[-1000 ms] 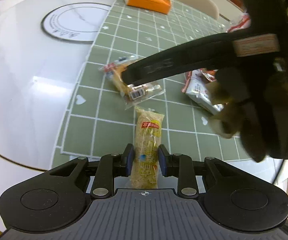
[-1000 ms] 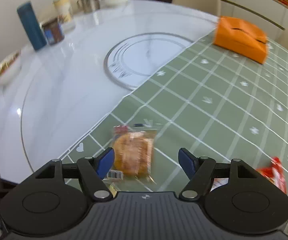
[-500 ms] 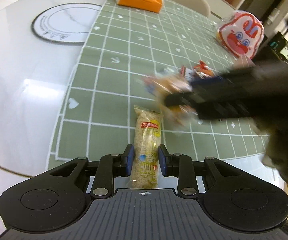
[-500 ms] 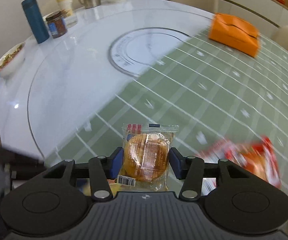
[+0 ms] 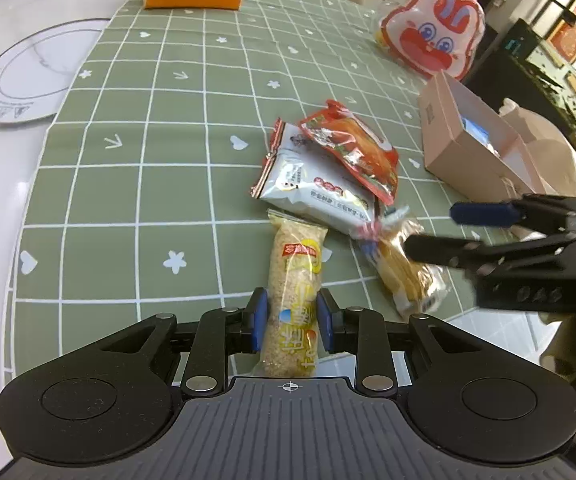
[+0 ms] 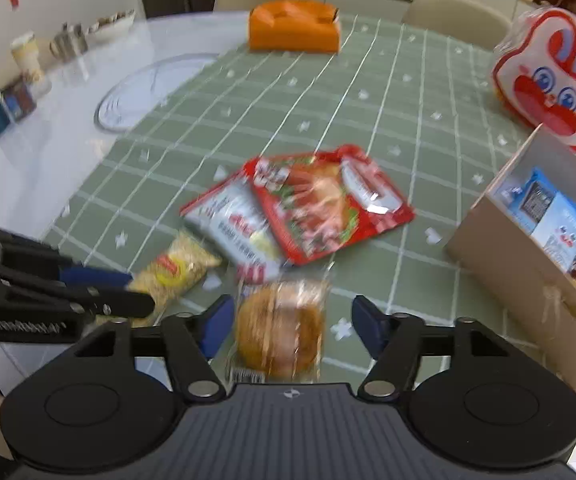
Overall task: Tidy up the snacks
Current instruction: 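Lift the bread packet with the right tool while the left tool holds the wafer stick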
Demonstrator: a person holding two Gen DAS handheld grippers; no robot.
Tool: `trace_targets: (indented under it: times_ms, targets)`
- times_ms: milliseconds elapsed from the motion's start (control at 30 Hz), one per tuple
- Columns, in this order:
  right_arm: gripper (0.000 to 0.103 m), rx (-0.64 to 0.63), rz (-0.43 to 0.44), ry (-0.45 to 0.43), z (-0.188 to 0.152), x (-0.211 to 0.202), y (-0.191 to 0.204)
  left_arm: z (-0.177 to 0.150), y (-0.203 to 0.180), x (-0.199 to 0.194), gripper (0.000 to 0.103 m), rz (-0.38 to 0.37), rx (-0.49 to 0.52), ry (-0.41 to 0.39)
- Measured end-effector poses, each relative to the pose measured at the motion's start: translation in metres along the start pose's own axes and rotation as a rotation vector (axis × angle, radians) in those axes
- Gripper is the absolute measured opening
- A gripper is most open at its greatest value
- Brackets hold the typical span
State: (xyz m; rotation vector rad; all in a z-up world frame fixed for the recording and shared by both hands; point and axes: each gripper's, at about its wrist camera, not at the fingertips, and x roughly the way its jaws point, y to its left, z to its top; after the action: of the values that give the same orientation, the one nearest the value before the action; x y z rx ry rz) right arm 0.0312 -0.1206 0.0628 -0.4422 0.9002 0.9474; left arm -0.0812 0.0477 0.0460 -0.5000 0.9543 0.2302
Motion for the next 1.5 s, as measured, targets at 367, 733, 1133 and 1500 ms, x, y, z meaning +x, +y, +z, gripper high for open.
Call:
trace_targets:
  times_ms: [367, 733, 1133, 1500]
  targets:
    - [0.072, -0.007, 0.126, 0.111, 0.008, 0.032, -0.005, -0.007, 0.008, -0.003, 0.033, 0.010, -0.067, 0.023]
    - [0.054, 0.051, 0.080, 0.083, -0.029, 0.016, -0.005, -0.003, -0.013, 0.009, 0.033, -0.020, 0.026, 0.059]
    - [0.054, 0.231, -0.118, 0.069, -0.076, -0.014, -0.014, -0.010, -0.047, 0.018, 0.032, -0.137, 0.228, 0.136]
    - [0.053, 0.309, -0.203, 0.031, -0.095, -0.028, -0.014, -0.022, -0.078, 0.022, 0.032, -0.177, 0.418, 0.176]
